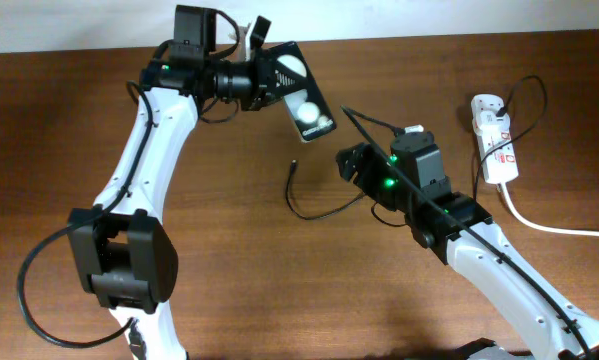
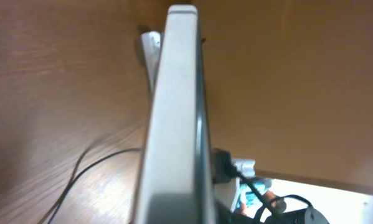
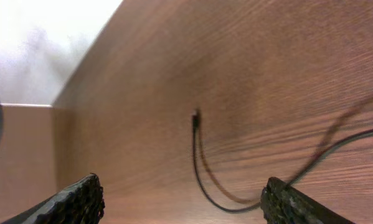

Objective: Plug charger to phone and switch on socket

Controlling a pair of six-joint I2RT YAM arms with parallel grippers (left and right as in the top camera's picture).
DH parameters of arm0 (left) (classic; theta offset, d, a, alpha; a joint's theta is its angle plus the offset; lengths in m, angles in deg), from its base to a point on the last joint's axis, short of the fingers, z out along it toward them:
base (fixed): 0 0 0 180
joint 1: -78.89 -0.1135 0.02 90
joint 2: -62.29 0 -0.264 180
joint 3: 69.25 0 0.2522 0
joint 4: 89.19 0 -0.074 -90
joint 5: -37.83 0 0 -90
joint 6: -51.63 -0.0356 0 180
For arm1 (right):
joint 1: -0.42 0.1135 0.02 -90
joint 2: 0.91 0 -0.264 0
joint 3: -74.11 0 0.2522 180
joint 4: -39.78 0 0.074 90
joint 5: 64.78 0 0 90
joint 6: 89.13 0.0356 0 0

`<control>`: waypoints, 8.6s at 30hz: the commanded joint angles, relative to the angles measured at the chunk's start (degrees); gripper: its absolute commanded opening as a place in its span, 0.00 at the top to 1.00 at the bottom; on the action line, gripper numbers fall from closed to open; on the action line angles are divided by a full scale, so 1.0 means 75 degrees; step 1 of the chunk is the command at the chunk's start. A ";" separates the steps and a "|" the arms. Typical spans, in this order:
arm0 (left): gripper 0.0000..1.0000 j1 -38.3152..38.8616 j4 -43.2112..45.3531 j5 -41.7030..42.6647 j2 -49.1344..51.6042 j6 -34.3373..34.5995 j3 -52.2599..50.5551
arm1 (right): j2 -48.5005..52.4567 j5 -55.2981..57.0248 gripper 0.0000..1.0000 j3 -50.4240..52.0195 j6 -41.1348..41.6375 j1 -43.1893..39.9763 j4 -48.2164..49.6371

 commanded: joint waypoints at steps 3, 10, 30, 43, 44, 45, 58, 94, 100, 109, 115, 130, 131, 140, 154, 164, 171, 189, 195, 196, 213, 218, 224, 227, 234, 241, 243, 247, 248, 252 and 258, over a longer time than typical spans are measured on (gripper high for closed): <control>1.00 -0.0353 -0.0965 -0.0093 -0.0187 -0.1772 0.0131 | 0.0000 -0.0009 0.12 0.0032 -0.0889 0.0055 -0.0854; 1.00 -0.0682 -0.2107 -0.0434 -0.0187 -0.3485 0.0128 | 0.0000 -0.0970 0.14 0.0032 -0.2474 0.0055 -0.1026; 1.00 -0.2675 -0.3139 -0.0539 -0.0187 -0.4820 0.0128 | 0.0385 -0.0944 0.40 -0.1515 -0.2906 0.0055 -0.2495; 1.00 -0.2850 -0.3337 -0.0545 -0.0187 -0.4829 0.0128 | 0.3754 -0.0463 0.55 -0.5047 -0.3159 0.0868 -0.3984; 1.00 -0.2850 -0.3354 -0.0545 -0.0187 -0.4829 0.0128 | 0.3876 -0.0248 0.55 -0.5077 -0.3034 0.0950 -0.3893; 1.00 -0.2850 -0.3378 -0.0548 -0.0187 -0.4829 0.0128 | 0.3943 -0.0181 0.56 -0.5077 -0.3002 0.1000 -0.3803; 1.00 -0.2844 -0.3488 -0.0804 -0.0187 -0.4829 0.0128 | 0.5202 -0.0166 0.68 -0.5074 -0.1996 0.1285 -0.2856; 1.00 -0.2844 -0.3765 -0.0804 -0.0187 -0.4829 0.0125 | 0.6840 -0.0093 0.96 -0.5074 -0.2457 0.1402 -0.2247; 1.00 -0.2844 -0.3797 -0.0804 -0.0187 -0.4829 0.0128 | 0.5875 -0.1632 0.96 -0.5077 -0.4462 0.0880 -0.2311; 1.00 -0.2704 -0.3809 -0.0804 -0.0187 -0.4829 0.0128 | 0.3739 -0.3179 0.96 -0.5074 -0.5353 0.0087 -0.3348; 1.00 -0.2133 -0.3803 -0.0801 -0.0187 -0.4832 0.0125 | 0.2541 -0.3212 0.96 -0.5074 -0.5353 0.0067 -0.3885; 1.00 -0.1571 -0.3815 -0.0597 -0.0187 -0.4835 0.0128 | 0.0393 -0.5572 0.96 -0.3226 -0.6079 -0.1702 -0.4663; 1.00 -0.1515 -0.3762 -0.0341 -0.0187 -0.4876 0.0128 | 0.0114 -0.5578 0.96 -0.2655 -0.5764 -0.1702 -0.4147; 1.00 -0.1422 -0.3273 0.2328 -0.0187 -0.4887 0.0128 | -0.0495 -0.5662 0.96 -0.1649 -0.5278 -0.1693 -0.3430; 1.00 -0.1241 -0.3080 0.3468 -0.0187 -0.4415 0.0128 | -0.0396 -0.5508 0.96 -0.1649 -0.4768 -0.0160 -0.1652; 1.00 -0.0924 -0.3080 0.3474 -0.0187 -0.4418 0.0128 | 0.0207 -0.5485 0.96 -0.1649 -0.4593 0.0370 -0.1276; 1.00 -0.0868 -0.3077 0.3471 -0.0187 -0.4418 0.0128 | 0.0262 -0.5505 0.96 -0.1649 -0.4596 0.0367 -0.1105; 1.00 -0.0769 -0.3080 0.3427 -0.0187 -0.4421 0.0128 | 0.0262 -0.4905 0.96 -0.1649 -0.4453 0.0353 -0.0991; 1.00 -0.0769 -0.3080 0.3413 -0.0187 -0.4421 0.0128 | 0.0262 -0.4905 0.96 -0.1649 -0.4453 0.0353 -0.0947; 1.00 -0.0769 -0.3080 0.3413 -0.0187 -0.4421 0.0128 | 0.0262 -0.4902 0.96 -0.1649 -0.4453 0.0353 -0.0947; 1.00 -0.0656 -0.3080 0.3410 -0.0187 -0.4421 0.0128 | 0.0262 -0.4794 0.96 -0.1649 -0.4453 0.0353 -0.0886; 1.00 -0.0656 -0.3083 0.3197 -0.0187 -0.4424 0.0128 | 0.0259 -0.4797 0.96 -0.1649 -0.4450 0.0353 -0.0717; 1.00 -0.0650 -0.3083 0.3203 -0.0187 -0.4424 0.0128 | 0.0259 -0.4791 0.96 -0.1649 -0.4450 0.0347 -0.0472; 1.00 -0.0522 -0.3083 0.3188 -0.0187 -0.4424 0.0128 | 0.0259 -0.4733 0.96 -0.1649 -0.4363 0.0347 -0.0341; 1.00 -0.0271 -0.3083 0.3031 -0.0187 -0.4424 0.0128 | 0.0259 -0.4709 0.96 -0.1649 -0.4255 0.0338 -0.0117; 1.00 -0.0323 -0.3016 0.3005 -0.0187 -0.4421 0.0128 | 0.0259 -0.4741 0.96 -0.1649 -0.4255 0.0341 -0.0277; 1.00 -0.0402 -0.3013 0.3005 -0.0187 -0.4421 0.0128 | 0.0259 -0.4741 0.95 -0.1649 -0.4258 0.0350 -0.0493; 1.00 -0.0615 -0.3016 0.3008 -0.0187 -0.4418 0.0128 | 0.0259 -0.5021 0.89 -0.1649 -0.4287 0.0350 -0.0848; 1.00 -0.0641 -0.3019 0.3005 -0.0187 -0.4421 0.0128 | 0.0259 -0.5158 0.86 -0.1649 -0.4287 0.0350 -0.0883; 1.00 -0.0720 -0.2987 0.2742 -0.0187 -0.4421 0.0128 | 0.0259 -0.5167 0.75 -0.1649 -0.4427 0.0350 -0.0968; 1.00 -0.0705 -0.3249 0.0411 -0.0187 -0.4424 0.0125 | 0.0259 -0.4724 0.57 -0.1649 -0.4488 0.0347 -0.1183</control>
